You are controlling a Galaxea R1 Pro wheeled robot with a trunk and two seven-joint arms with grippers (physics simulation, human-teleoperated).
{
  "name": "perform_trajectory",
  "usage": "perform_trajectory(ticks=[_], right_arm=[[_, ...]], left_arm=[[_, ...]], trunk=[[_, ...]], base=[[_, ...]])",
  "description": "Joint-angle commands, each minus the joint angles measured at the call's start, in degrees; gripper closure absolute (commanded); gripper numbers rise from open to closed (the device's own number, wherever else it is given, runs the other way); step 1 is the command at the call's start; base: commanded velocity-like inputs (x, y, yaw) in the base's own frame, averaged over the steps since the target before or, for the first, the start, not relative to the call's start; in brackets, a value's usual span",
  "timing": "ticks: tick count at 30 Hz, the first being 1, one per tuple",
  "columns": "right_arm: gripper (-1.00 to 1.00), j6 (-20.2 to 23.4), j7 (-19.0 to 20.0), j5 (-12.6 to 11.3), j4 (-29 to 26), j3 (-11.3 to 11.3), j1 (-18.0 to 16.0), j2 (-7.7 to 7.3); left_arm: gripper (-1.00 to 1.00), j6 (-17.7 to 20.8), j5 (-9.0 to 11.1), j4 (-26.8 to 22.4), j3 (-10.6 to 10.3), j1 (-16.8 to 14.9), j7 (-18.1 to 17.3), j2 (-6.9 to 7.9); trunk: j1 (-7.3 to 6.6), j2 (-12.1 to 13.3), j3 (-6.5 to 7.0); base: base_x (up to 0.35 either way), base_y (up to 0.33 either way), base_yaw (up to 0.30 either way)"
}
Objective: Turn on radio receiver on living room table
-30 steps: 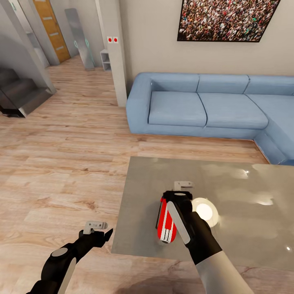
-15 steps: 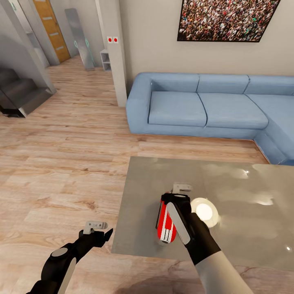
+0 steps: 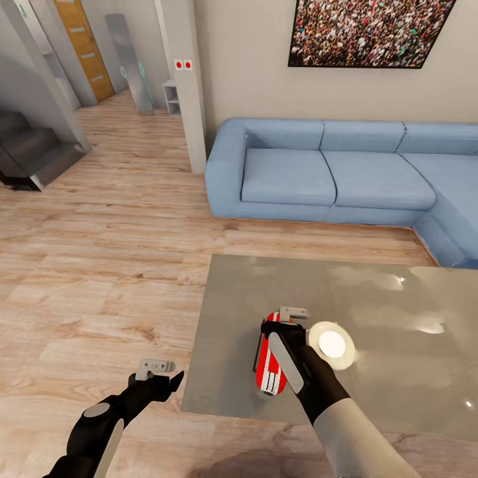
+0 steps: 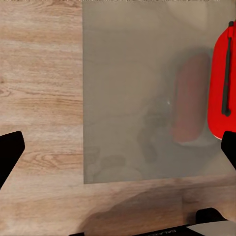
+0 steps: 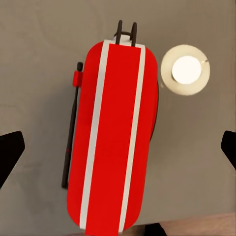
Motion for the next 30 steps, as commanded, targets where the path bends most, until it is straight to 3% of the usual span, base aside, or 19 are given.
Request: perform_trajectory(ticks=[1, 10, 18, 30], right_arm=[[-1.00, -0.1, 0.0, 0.0, 0.2, 0.0, -0.1, 0.00], [-1.00, -0.7, 1.3, -0.9, 4.3, 0.0, -2.6, 0.00], [-1.00, -2.9, 3.8, -5.1, 10.8, 0.1, -6.1, 0.00], [-1.00, -6.8, 5.3, -5.6, 18.5, 0.4, -9.1, 0.00]], left_arm=[[-1.00, 0.0, 0.0, 0.0, 0.0, 0.0, 0.0, 0.00], [-1.00, -0.1, 0.0, 0.0, 0.0, 0.0, 0.0, 0.00], [-1.00, -0.1, 0.0, 0.0, 0.0, 0.0, 0.0, 0.00], [-1.00, -0.1, 0.1, 0.0, 0.0, 0.0, 0.0, 0.00]], trunk=[[0.00, 0.0, 0.00], [0.00, 0.0, 0.00], [0.00, 0.0, 0.00], [0.00, 0.0, 0.00]], base=[[0.000, 0.000, 0.000], [0.000, 0.000, 0.000], [0.000, 0.000, 0.000], [0.000, 0.000, 0.000]])
